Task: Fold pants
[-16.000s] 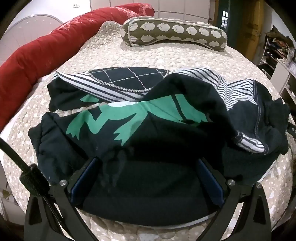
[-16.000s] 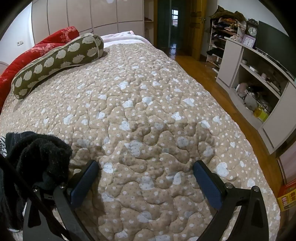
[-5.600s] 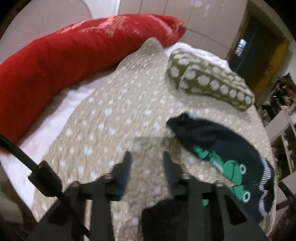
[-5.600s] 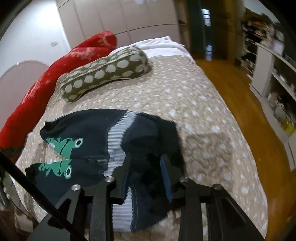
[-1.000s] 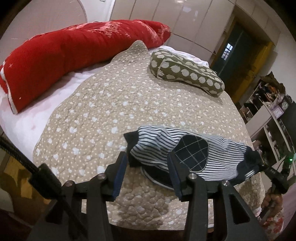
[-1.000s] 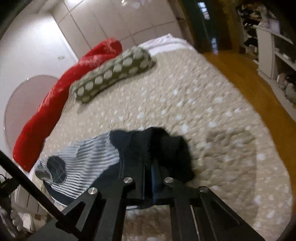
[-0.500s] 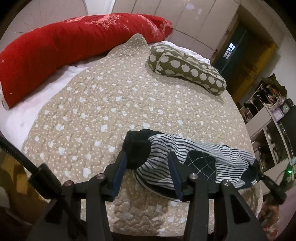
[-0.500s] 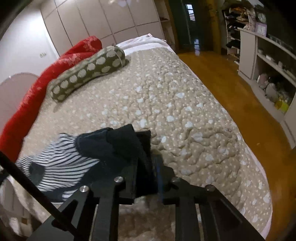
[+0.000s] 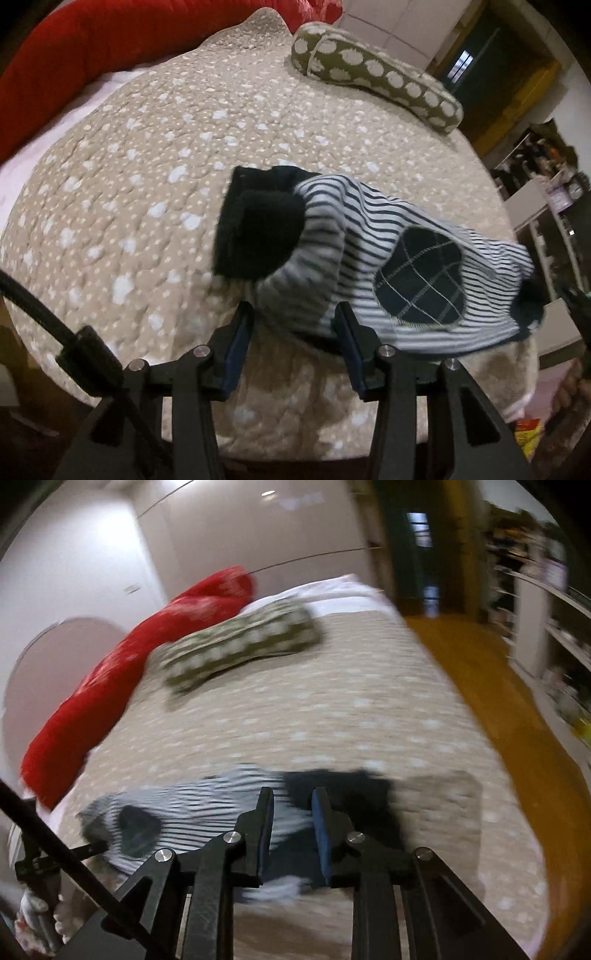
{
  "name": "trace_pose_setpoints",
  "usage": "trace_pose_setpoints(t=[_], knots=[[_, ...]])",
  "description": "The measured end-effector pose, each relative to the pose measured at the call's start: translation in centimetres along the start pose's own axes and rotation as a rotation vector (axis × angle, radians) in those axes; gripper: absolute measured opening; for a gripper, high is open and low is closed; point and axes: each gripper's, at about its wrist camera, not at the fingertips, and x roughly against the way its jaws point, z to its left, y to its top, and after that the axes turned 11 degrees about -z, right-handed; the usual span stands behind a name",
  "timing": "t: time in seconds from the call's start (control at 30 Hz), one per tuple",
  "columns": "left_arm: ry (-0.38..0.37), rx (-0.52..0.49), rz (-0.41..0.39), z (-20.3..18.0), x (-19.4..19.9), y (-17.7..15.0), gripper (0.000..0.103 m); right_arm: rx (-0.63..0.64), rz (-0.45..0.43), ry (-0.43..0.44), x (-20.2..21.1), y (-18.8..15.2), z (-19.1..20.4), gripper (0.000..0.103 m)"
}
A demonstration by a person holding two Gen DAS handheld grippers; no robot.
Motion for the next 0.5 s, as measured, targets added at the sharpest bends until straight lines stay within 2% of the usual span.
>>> trace_pose_setpoints(t=[0.07,0.17,0.37,0.43,0.5], knots=[[-0.014,0.015,-0.038,1.2,1.8,-0.2,0.045,0.043,0.036,0.074,-1.9,0.0,3.6,0.025],[0.005,0.058,-0.093,3.6,4.0,-0.1,0.045,0.119,0.108,0.203,-5.1,-0.8,10.3,0.026],[0.047,0.178,-0.158,8.8,6.5,0.4,0.045,0.279,0.23,0.395,-10.7,-3.9,23.4,0.039],[0.049,0.21,-0.165,10.4,7.0,0.1,0.045,0.317,0.236,0.424,-11.7,-4.6,26.3,0.055],[0.047,0.235,-0.163,11.5,7.0,-0.2,0.045,0.378,0.234,0.415,-12.7,-5.6,28.6,0.064]])
